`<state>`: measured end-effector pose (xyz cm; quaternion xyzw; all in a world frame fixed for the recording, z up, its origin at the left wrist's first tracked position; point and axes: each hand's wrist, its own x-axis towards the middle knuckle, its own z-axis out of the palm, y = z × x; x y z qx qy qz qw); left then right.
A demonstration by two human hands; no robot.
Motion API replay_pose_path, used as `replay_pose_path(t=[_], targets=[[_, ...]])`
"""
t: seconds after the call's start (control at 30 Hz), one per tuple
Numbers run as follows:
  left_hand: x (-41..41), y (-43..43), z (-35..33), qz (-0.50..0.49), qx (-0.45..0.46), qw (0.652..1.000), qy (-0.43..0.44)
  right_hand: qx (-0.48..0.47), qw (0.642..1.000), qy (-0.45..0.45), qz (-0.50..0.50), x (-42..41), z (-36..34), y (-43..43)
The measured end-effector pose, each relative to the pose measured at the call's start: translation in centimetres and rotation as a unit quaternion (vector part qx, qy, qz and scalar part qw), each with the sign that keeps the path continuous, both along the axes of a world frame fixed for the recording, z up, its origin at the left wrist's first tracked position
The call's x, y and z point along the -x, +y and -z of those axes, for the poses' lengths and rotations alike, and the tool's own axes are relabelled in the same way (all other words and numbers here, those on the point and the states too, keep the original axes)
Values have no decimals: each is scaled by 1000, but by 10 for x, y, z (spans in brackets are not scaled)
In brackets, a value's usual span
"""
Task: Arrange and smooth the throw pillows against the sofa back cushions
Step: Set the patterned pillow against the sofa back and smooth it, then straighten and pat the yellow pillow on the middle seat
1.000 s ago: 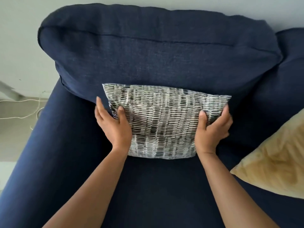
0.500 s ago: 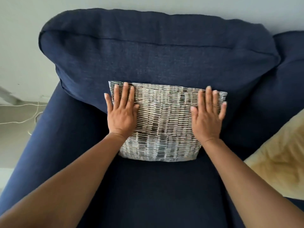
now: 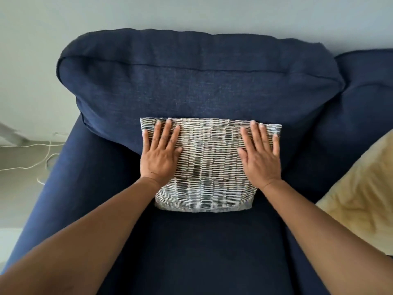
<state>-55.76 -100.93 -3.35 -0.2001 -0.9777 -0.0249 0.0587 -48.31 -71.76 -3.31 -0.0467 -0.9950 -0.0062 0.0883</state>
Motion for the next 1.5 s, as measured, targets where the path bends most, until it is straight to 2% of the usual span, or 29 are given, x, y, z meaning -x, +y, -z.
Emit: replay_pose_path(t=[0.17, 0.27, 0.43, 0.57, 0.8, 0.9, 1.0, 1.07, 1.2, 1.27, 1.37, 1.47, 1.5], targets=[[-10, 4, -25, -25, 5, 999, -25, 31, 996, -35, 81, -12, -14, 17], [-28, 20, -53, -27, -60, 997, -46, 93, 989, -19, 117, -26, -35, 9], [-66, 64, -100, 22, -187, 980, -71, 181, 966, 72, 172, -67, -77, 4], [-101, 103, -119, 43, -253, 962, -94, 201, 957, 86, 192, -105, -90, 17], [-161, 211, -133, 55, -295, 941, -153, 229, 930, 111, 267, -181, -105, 123], [-180, 271, -132, 25, -333, 926, -176, 230, 920, 165, 271, -211, -114, 185], [-197, 341, -123, -18, -379, 903, -204, 249, 904, 229, 262, -240, -119, 258], [-205, 380, -116, -66, -421, 874, -233, 275, 886, 261, 268, -253, -120, 309], [-209, 450, -104, -191, -523, 770, -310, 340, 839, 241, 349, -271, -124, 418], [-208, 467, -102, -207, -563, 739, -307, 382, 817, 207, 379, -271, -129, 458], [-209, 485, -104, -236, -593, 718, -278, 461, 780, 153, 394, -260, -133, 505], [-209, 499, -113, -267, -607, 713, -226, 567, 721, 115, 381, -244, -127, 526], [-209, 504, -117, -270, -617, 709, -209, 579, 716, 110, 373, -239, -124, 528]])
